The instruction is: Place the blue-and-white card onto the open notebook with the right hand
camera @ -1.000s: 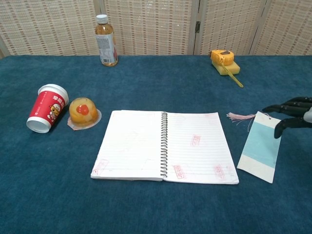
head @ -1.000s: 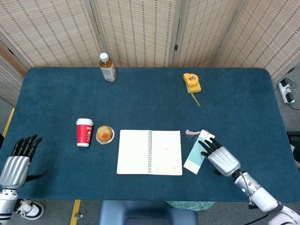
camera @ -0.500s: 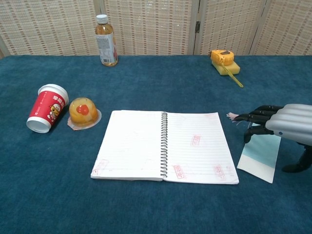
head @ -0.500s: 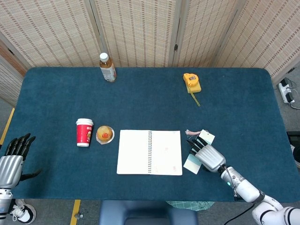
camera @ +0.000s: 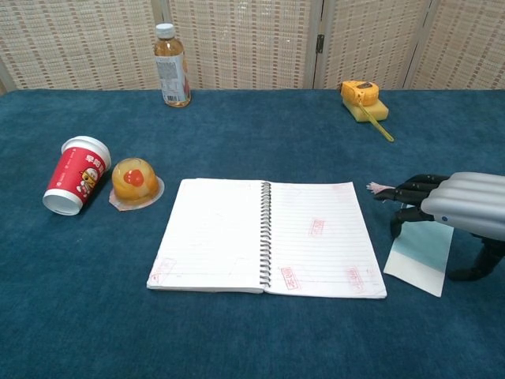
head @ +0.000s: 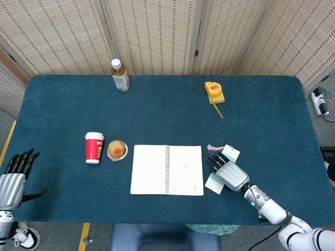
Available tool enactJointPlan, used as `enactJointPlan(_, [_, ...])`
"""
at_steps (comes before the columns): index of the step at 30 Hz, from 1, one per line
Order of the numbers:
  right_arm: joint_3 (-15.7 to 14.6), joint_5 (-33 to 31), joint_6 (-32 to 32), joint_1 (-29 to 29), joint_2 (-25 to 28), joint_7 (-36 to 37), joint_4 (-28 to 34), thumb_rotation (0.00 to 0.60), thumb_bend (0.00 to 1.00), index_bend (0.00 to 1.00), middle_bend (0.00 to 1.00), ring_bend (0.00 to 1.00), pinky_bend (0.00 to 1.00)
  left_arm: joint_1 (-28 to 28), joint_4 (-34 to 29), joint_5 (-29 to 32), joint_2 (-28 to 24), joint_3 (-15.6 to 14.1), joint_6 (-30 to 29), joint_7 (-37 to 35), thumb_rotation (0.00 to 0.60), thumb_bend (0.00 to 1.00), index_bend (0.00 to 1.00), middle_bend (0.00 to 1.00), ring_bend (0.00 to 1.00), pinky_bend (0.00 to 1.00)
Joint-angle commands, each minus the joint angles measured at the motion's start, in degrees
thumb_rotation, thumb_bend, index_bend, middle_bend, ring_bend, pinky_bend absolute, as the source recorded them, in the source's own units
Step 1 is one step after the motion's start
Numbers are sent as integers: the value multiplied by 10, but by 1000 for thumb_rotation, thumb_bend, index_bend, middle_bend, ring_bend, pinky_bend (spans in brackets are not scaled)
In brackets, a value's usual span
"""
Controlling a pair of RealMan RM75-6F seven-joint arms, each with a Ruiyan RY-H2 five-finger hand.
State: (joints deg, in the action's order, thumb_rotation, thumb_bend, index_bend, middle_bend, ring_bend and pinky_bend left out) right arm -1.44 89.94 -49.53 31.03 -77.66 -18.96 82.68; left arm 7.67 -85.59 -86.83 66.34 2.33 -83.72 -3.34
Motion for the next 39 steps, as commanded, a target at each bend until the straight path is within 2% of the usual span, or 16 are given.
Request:
enactJointPlan(1, [-1, -4, 0, 2, -1, -6, 2, 600, 230, 314, 52, 1, 0, 0, 0, 0, -1, 0, 0, -1, 600, 150, 99, 62, 0, 0])
enactJointPlan(12, [-7, -13, -4, 6, -6, -14, 2, 600, 231, 343, 75, 17, 0, -1, -1, -2, -2, -1, -3, -5, 600, 151, 106, 63, 0, 0])
enactJointPlan(17, [-9, -8, -18, 4, -9, -9, -4, 600, 243, 424, 108, 39, 0, -1, -1, -1, -2, 0, -2, -2, 600, 150, 107, 62, 0, 0])
enactJointPlan(28, [-8, 9, -63, -2, -4, -4, 1, 600, 245, 434, 114, 46, 0, -1, -2, 0, -2, 0, -2, -2, 600, 150, 108, 63, 0, 0])
enactJointPlan(34, [-5, 55, -117, -2, 0, -11, 1, 600, 245, 430, 115, 52, 0, -1, -3, 0, -2, 0, -2, -3, 600, 151, 109, 63, 0, 0])
enactJointPlan(39, [-5, 120, -158, 17, -20, 8, -39, 600, 245, 427, 114, 52, 0, -2, -5, -1, -2, -1, -3, 0, 600, 151, 110, 62, 0, 0])
